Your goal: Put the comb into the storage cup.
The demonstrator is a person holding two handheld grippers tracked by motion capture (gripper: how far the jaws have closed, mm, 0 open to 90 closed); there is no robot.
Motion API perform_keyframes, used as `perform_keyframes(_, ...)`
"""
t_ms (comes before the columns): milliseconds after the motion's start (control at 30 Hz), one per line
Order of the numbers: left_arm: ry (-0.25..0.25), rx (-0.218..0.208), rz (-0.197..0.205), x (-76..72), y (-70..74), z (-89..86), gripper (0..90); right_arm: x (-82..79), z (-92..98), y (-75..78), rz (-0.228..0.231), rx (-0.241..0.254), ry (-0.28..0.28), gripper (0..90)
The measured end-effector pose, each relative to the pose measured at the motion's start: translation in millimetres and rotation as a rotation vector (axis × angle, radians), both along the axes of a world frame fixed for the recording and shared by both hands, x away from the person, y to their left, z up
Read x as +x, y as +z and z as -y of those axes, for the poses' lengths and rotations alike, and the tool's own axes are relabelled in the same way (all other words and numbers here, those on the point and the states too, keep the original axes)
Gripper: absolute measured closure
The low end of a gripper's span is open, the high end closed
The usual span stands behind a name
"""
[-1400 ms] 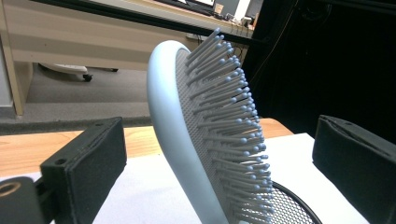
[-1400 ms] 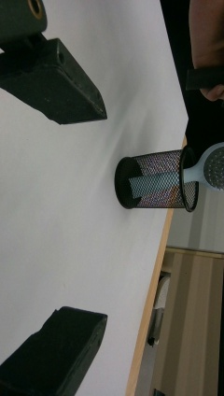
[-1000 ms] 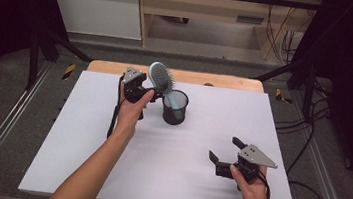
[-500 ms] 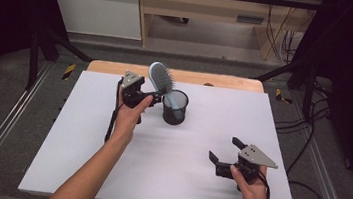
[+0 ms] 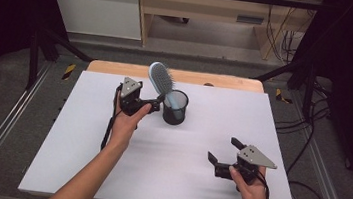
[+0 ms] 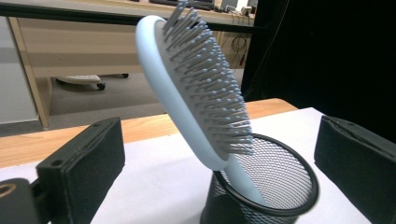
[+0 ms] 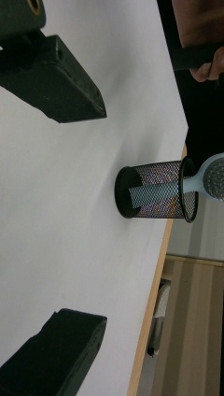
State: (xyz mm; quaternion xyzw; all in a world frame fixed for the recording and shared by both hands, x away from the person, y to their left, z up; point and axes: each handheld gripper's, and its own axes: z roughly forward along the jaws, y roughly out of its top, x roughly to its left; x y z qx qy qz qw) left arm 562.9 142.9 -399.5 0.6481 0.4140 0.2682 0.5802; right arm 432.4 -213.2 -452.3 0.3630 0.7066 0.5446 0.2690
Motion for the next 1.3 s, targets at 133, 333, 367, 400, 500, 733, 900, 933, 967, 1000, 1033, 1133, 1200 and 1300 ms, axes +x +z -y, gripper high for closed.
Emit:
perform_keyframes(133, -0.007, -0.018, -0.001, -5.2, 2.5, -1.0, 1.7, -0.4, -1.2, -0.2, -0.003, 0.001, 0.004, 3.3)
perform_keyframes(333, -0.011, 0.013, -0.006, -14.6, 0.1, -3.3, 1.8, 0.4, -1.8, -0.2, -0.004, 0.004, 0.003, 3.3)
perform_keyframes(367, -0.009, 0.015, -0.007, -16.0, -0.4, -3.9, 1.8, 0.7, -2.0, -0.1, -0.003, 0.004, 0.002, 3.3)
perform_keyframes(400, -0.009, 0.016, -0.006, -17.9, -0.8, -4.7, 1.9, 0.8, -2.1, 0.0, -0.002, 0.004, 0.002, 3.3)
perform_keyframes(500, -0.018, 0.018, -0.006, -22.8, -0.6, -7.1, 1.9, 0.6, -2.4, 0.3, 0.000, 0.004, 0.000, 3.3)
perform_keyframes(733, -0.037, 0.012, 0.010, -30.5, 3.5, -15.4, 1.7, 0.6, -3.8, -0.2, -0.001, -0.003, 0.001, 3.3)
perform_keyframes(900, -0.052, 0.017, 0.030, -38.6, 10.1, -20.4, 1.7, -0.8, -1.8, 0.1, 0.002, -0.008, -0.007, 3.2)
perform_keyframes(933, -0.056, 0.026, 0.036, -41.4, 12.5, -22.0, 1.7, -1.3, -1.3, 0.4, 0.003, -0.006, -0.007, 3.2)
perform_keyframes(967, -0.058, 0.037, 0.041, -42.9, 13.9, -23.2, 1.7, -1.6, -0.9, 0.5, 0.005, -0.009, -0.008, 3.2)
perform_keyframes(1000, -0.061, 0.059, 0.045, -45.8, 16.4, -25.6, 1.7, -1.8, -0.8, 0.5, 0.002, -0.011, -0.007, 3.1)
perform_keyframes(1033, -0.061, 0.070, 0.047, -47.3, 17.9, -27.4, 1.7, -2.1, -0.9, 0.3, -0.006, -0.016, -0.001, 3.0)
perform_keyframes(1133, -0.060, 0.090, 0.055, -54.3, 24.6, -38.3, 1.7, -3.1, -1.3, 0.0, -0.006, -0.032, 0.005, 2.9)
perform_keyframes(1200, -0.058, 0.091, 0.051, -58.6, 28.7, -45.3, 1.7, -4.2, -1.2, 0.4, -0.007, -0.037, 0.008, 2.9)
perform_keyframes(1300, -0.060, 0.085, 0.053, -67.3, 35.8, -58.5, 1.8, -5.1, -0.4, 0.3, -0.009, -0.041, 0.009, 3.5)
